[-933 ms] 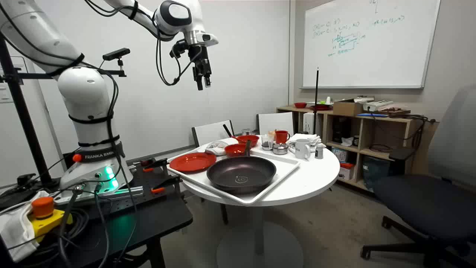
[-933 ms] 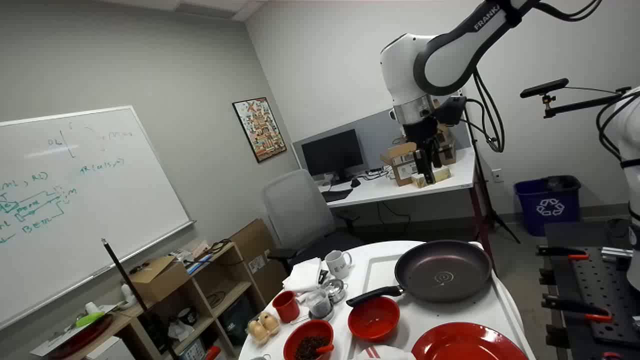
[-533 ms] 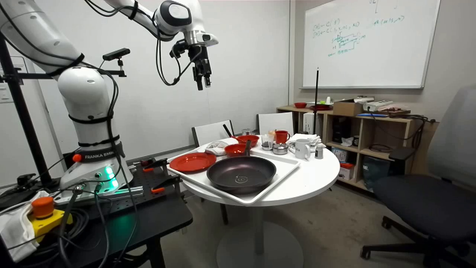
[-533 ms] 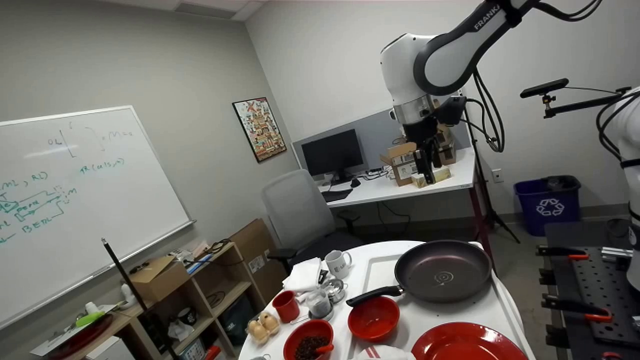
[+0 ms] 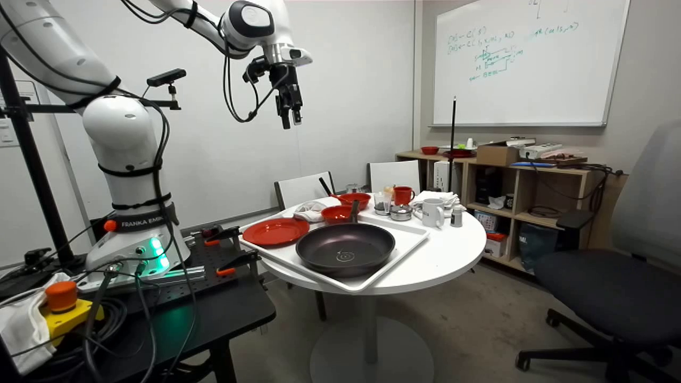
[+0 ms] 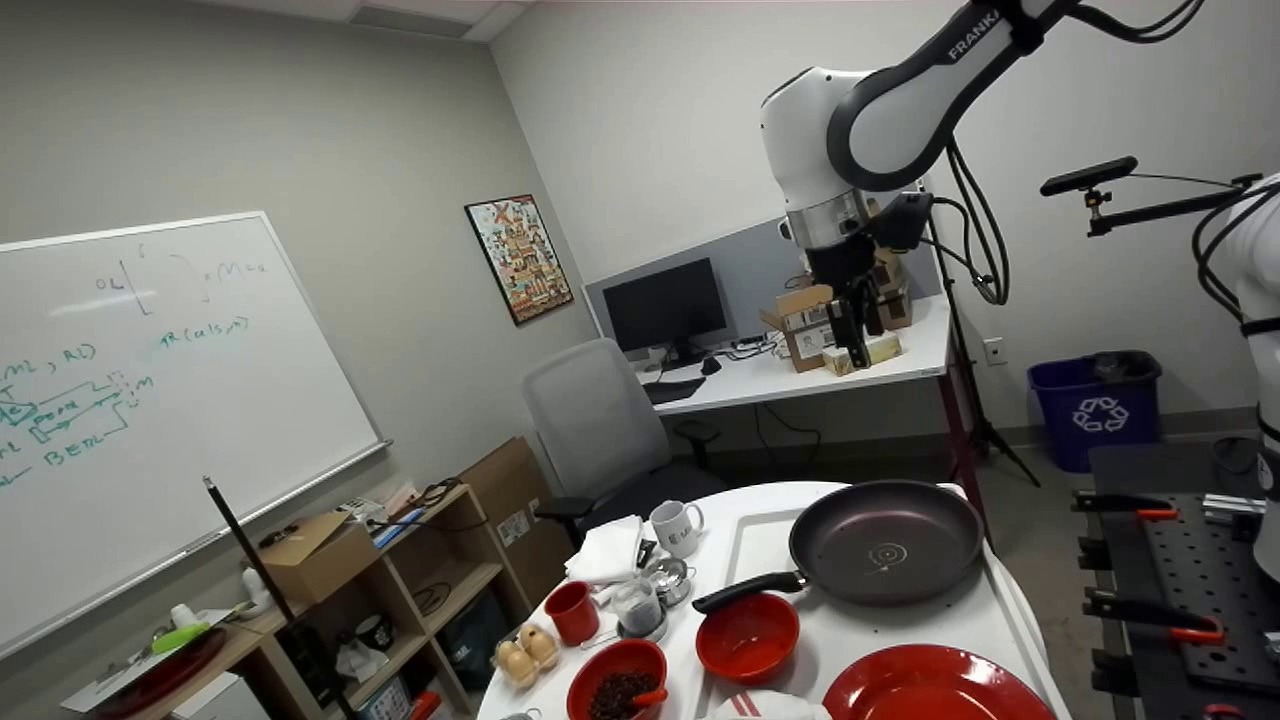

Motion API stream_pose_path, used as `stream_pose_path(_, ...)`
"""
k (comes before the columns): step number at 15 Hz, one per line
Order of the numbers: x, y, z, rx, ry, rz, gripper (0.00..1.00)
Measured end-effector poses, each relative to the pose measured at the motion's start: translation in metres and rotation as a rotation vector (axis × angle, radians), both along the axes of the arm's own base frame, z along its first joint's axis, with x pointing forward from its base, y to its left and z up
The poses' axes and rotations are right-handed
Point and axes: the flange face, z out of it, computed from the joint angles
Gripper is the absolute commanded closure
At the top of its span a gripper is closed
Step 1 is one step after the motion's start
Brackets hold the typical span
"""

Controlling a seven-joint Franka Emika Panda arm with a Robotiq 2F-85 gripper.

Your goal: Use the white towel to wipe the pan

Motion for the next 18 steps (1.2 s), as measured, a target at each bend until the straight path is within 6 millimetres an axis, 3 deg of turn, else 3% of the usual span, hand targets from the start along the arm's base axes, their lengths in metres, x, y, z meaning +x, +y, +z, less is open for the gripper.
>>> stream_pose_path(3, 0.009, 0.004, -0.005, 0.002, 0.01, 0.022, 0.0)
stream_pose_path(6, 0.042, 0.021, -0.013, 0.019, -0.021, 0.102, 0.0)
stream_pose_path(12, 0.115, 0.084, -0.058, 0.065, -0.048, 0.324, 0.0)
stream_pose_path(18, 0.147, 0.151, -0.104, 0.166, 0.008, 0.615, 0.0)
